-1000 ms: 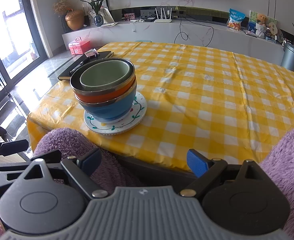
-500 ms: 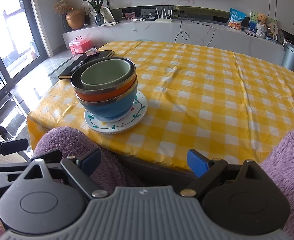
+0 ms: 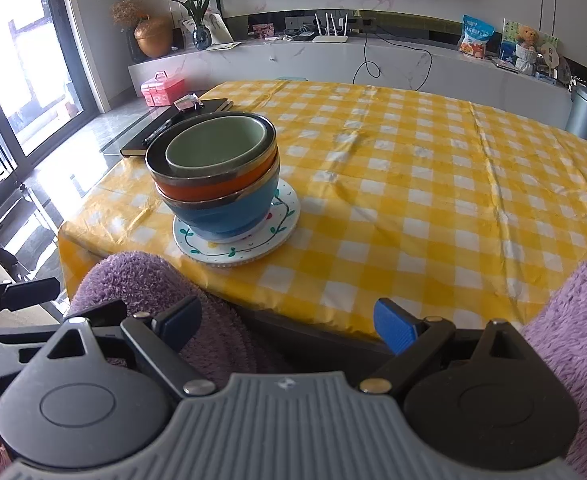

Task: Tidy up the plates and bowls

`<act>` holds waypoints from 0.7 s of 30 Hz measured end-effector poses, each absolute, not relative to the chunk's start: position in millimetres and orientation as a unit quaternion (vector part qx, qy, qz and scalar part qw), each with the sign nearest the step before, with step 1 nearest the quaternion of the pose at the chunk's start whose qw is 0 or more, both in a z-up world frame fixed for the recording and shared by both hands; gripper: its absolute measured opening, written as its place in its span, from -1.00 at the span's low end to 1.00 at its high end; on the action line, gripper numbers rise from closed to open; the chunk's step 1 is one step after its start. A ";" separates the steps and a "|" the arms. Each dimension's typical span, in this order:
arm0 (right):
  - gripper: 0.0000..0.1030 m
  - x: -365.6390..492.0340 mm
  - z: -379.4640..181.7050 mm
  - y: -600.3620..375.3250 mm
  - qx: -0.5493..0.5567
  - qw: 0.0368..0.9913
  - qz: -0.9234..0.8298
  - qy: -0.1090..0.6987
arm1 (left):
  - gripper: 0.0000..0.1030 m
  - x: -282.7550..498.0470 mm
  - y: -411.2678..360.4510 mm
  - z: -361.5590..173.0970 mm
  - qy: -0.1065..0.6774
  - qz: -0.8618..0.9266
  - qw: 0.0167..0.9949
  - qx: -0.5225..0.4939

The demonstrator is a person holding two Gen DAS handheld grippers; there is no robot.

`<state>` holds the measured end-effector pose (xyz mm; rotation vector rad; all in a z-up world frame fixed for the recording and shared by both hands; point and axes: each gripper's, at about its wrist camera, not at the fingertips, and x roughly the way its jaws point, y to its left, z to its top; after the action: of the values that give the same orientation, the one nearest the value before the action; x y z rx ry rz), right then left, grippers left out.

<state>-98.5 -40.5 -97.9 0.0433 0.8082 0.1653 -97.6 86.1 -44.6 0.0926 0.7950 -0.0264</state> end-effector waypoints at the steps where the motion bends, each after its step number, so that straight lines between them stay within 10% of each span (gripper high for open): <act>1: 0.77 -98.5 -97.9 -40.5 0.021 0.916 0.081 0.393 | 0.61 -97.7 86.3 -44.6 0.387 -0.013 0.921 0.045; 21: 0.77 -96.6 -101.5 -39.8 0.024 0.912 0.081 0.401 | 0.60 -97.6 86.6 -45.2 0.387 -0.013 0.920 0.052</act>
<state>-96.6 -39.8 -101.5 0.0497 0.8259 0.1665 -97.6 86.6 -45.2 0.1064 0.7961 -0.0272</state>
